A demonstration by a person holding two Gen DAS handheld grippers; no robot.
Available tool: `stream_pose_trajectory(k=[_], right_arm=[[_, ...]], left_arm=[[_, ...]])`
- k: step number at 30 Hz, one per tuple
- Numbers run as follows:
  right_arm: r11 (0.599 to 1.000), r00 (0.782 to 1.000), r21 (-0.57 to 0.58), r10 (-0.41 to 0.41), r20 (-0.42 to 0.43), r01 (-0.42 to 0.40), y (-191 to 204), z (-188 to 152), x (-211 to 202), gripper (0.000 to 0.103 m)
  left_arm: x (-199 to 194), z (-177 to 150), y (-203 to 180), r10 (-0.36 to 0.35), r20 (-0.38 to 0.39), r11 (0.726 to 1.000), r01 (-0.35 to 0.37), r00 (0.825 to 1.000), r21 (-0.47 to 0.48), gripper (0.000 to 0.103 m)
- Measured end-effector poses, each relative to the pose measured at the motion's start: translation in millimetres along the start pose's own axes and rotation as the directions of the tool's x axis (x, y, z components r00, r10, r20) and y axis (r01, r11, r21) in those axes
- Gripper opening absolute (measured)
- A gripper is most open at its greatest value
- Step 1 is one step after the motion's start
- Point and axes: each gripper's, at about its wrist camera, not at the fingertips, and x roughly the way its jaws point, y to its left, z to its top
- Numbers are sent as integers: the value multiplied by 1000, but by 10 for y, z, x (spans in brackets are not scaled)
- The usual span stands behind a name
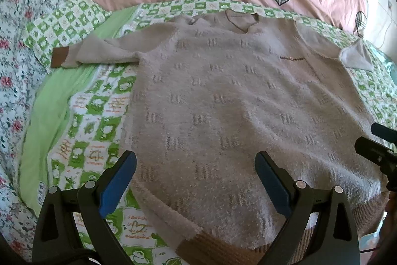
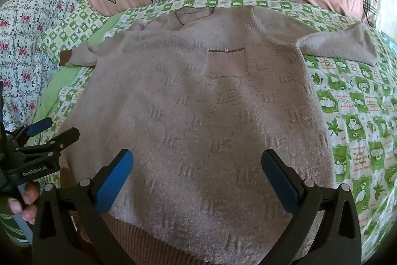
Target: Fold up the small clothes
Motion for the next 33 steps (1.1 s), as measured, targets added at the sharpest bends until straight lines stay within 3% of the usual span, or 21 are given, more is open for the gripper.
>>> stream_pose_trajectory(k=[10,16,23,25,33], right_arm=[[999,1000,46,6,-17,-6,-133,55,35,103],[995,1000,96,-2,-12,3,-391,146,27,103],[981,998,188,-62,21,57,-1002,418,-22,103],[974,996,212,-85,19,79,-1186,529,-7,103],[928,978,331,-201,63,169,-2204,1237,148,100]], left_arm=[[76,87,3,32,16,999,-32,999,24,97],[169,183,75,-31,23,999,31,999,-13,97],[225,355,34,-46,35,999,46,998,-8,97],[254,397,35,-80,28,996,80,996,-26,97],[426,549,-35,-105,-9,994,104,994,-31,97]])
